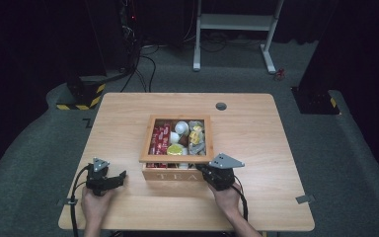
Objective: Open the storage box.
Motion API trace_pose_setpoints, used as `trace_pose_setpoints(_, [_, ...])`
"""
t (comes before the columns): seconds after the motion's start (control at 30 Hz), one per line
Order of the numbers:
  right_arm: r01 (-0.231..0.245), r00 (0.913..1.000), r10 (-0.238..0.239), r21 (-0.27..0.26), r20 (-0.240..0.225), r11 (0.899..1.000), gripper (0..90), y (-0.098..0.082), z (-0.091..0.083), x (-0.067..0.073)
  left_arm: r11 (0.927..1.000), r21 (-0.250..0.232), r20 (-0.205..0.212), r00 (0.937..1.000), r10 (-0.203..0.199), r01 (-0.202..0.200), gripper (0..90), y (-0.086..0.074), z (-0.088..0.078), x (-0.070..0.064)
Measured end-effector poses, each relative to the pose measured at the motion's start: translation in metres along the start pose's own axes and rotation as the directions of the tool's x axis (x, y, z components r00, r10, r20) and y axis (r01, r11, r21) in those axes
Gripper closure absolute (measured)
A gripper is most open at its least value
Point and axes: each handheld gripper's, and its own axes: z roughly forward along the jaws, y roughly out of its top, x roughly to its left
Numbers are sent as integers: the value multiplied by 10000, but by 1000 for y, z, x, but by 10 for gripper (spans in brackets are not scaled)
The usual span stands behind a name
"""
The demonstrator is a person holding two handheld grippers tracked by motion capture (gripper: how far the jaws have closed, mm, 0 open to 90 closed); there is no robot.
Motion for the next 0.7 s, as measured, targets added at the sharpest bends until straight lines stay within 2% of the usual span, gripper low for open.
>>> trace_pose_setpoints(0.17, [257,9997,-257,-45,48,9997,900,9,-4,-3,10000,-5,6,10000,41,-41,176,0,0,0])
trace_pose_setpoints(0.4, [368,9993,-368,-190,21,9991,900,20,-8,-6,10000,-22,42,10000,34,-34,174,0,0,-1])
trace_pose_setpoints(0.7, [163,9998,-166,-424,-66,9990,900,37,-16,-16,9998,-13,312,9993,187,-187,163,0,0,-4])
